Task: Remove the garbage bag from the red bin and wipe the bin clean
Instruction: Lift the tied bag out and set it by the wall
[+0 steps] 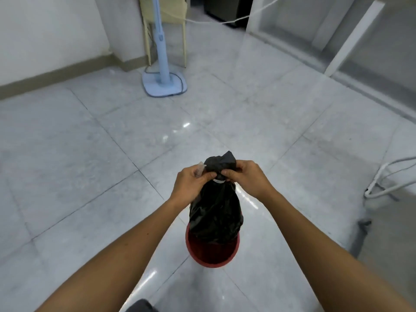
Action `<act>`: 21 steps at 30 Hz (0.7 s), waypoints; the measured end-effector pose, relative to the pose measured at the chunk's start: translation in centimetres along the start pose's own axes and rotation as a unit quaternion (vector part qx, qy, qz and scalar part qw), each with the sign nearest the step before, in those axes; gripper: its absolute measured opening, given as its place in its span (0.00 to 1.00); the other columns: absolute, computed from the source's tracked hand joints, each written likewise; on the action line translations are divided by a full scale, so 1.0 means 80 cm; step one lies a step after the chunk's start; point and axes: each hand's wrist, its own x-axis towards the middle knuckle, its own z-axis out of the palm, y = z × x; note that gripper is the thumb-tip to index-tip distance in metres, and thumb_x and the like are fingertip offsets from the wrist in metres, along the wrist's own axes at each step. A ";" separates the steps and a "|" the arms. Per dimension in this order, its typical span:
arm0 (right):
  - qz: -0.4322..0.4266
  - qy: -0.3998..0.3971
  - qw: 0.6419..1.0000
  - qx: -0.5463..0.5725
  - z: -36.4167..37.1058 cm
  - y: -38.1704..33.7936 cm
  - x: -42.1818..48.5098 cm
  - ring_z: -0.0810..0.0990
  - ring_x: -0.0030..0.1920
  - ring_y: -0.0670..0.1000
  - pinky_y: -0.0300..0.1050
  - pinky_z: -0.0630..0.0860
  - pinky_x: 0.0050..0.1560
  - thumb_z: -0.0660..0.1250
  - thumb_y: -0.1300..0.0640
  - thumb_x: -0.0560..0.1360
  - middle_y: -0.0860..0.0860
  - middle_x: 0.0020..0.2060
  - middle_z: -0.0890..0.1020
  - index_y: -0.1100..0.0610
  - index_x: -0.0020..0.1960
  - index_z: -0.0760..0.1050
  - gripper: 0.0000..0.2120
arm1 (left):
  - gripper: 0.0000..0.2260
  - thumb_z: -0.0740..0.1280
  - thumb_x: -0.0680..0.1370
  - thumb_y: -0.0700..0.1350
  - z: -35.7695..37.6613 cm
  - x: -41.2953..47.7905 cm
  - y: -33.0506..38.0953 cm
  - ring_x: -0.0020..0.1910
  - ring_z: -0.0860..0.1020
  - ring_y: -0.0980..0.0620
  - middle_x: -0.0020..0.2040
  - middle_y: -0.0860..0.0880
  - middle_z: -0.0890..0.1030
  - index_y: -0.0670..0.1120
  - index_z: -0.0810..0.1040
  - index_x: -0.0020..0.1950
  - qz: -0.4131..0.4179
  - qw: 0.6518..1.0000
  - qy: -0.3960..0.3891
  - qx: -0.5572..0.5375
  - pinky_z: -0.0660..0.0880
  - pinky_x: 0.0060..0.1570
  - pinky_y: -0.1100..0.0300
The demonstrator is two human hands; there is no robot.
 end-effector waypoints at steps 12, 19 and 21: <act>-0.198 -0.053 0.979 -0.015 -0.103 -0.519 0.048 0.77 0.36 0.47 0.36 0.73 0.37 0.65 0.61 0.78 0.52 0.40 0.82 0.48 0.50 0.78 0.09 | 0.09 0.70 0.76 0.47 -0.292 0.003 0.426 0.46 0.83 0.57 0.45 0.54 0.85 0.48 0.80 0.55 0.146 0.984 0.066 -0.083 0.76 0.43 0.70; -0.282 -0.037 0.959 0.012 -0.034 -0.718 0.118 0.82 0.36 0.44 0.31 0.72 0.36 0.68 0.62 0.76 0.50 0.39 0.83 0.53 0.60 0.70 0.15 | 0.15 0.72 0.74 0.45 -0.495 0.035 0.528 0.46 0.84 0.52 0.45 0.50 0.86 0.53 0.74 0.59 0.247 0.962 0.110 -0.042 0.80 0.48 0.58; -0.302 -0.043 0.952 0.023 -0.002 -0.754 0.140 0.83 0.36 0.45 0.28 0.72 0.33 0.67 0.64 0.76 0.53 0.39 0.83 0.54 0.63 0.69 0.17 | 0.13 0.73 0.73 0.47 -0.552 0.043 0.538 0.45 0.84 0.52 0.43 0.50 0.86 0.51 0.77 0.56 0.247 0.961 0.123 0.003 0.79 0.51 0.56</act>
